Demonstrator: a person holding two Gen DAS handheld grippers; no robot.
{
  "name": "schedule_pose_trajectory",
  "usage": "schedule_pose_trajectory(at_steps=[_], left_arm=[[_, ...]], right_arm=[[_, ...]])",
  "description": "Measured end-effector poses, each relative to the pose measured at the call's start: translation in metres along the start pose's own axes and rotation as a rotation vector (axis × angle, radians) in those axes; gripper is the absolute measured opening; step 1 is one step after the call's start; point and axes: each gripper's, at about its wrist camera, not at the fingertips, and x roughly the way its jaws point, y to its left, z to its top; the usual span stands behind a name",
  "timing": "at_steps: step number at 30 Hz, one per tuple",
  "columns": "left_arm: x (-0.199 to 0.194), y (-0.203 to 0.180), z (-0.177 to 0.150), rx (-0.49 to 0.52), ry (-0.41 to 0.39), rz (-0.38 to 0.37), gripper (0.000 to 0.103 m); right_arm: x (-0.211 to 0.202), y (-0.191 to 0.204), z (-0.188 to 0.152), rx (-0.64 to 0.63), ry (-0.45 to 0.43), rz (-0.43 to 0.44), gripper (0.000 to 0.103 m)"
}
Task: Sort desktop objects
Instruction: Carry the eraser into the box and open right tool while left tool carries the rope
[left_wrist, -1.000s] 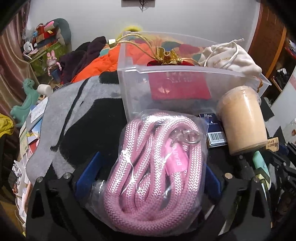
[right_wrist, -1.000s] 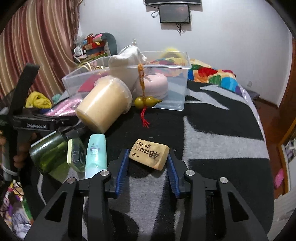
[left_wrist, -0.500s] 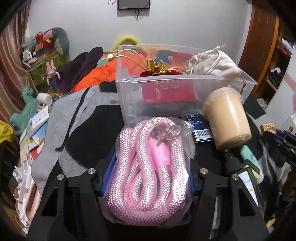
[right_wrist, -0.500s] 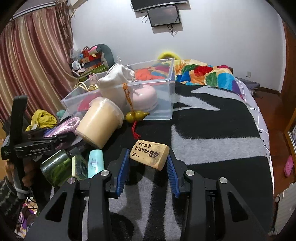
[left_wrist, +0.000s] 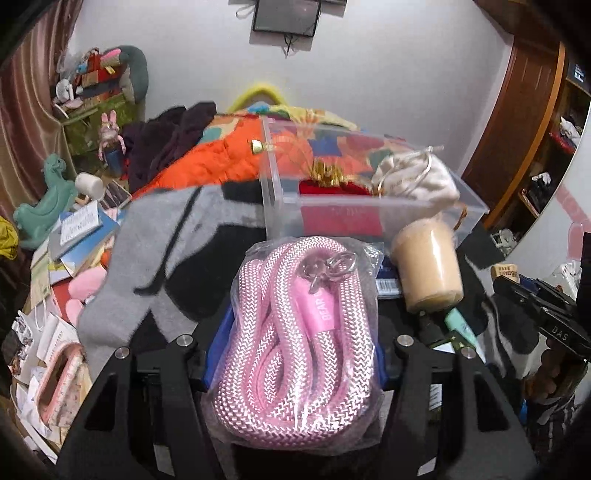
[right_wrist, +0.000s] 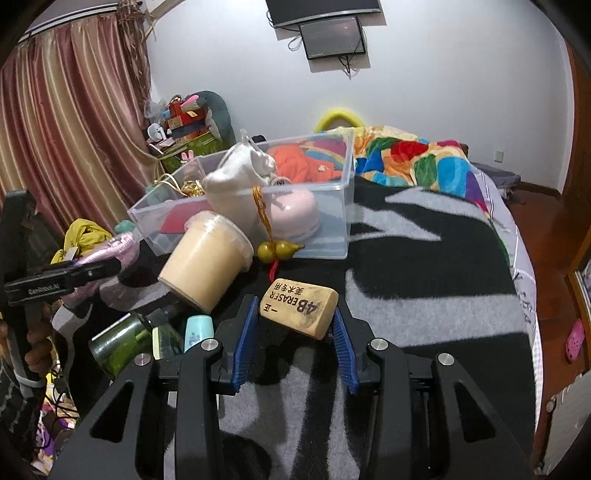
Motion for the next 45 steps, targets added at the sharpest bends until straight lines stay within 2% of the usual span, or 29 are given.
schedule_pose_trajectory(at_steps=[10,15,20,24,31,45], left_arm=[[-0.022,-0.004,0.021,-0.004,-0.102,0.006,0.060],[-0.027,-0.006,0.036,-0.009,-0.131,-0.014,0.060],[-0.035,-0.013,0.052,0.001,-0.203,0.019,0.060],[-0.032,-0.009,0.066,-0.040,-0.195,-0.032,0.060],[-0.019,-0.014,0.087,-0.055,-0.195,-0.070,0.060],[0.013,-0.019,0.099,-0.053,-0.171,-0.080,0.060]], right_arm=[[-0.017,0.003,0.023,-0.050,-0.082,-0.018,0.036],[-0.019,0.003,0.038,-0.060,-0.113,-0.029,0.036],[-0.020,0.009,0.052,-0.092,-0.156,-0.060,0.036],[-0.020,0.012,0.061,-0.098,-0.173,-0.054,0.036],[-0.013,0.017,0.071,-0.110,-0.186,-0.048,0.036],[0.023,0.003,0.073,-0.057,-0.119,-0.051,0.036]])
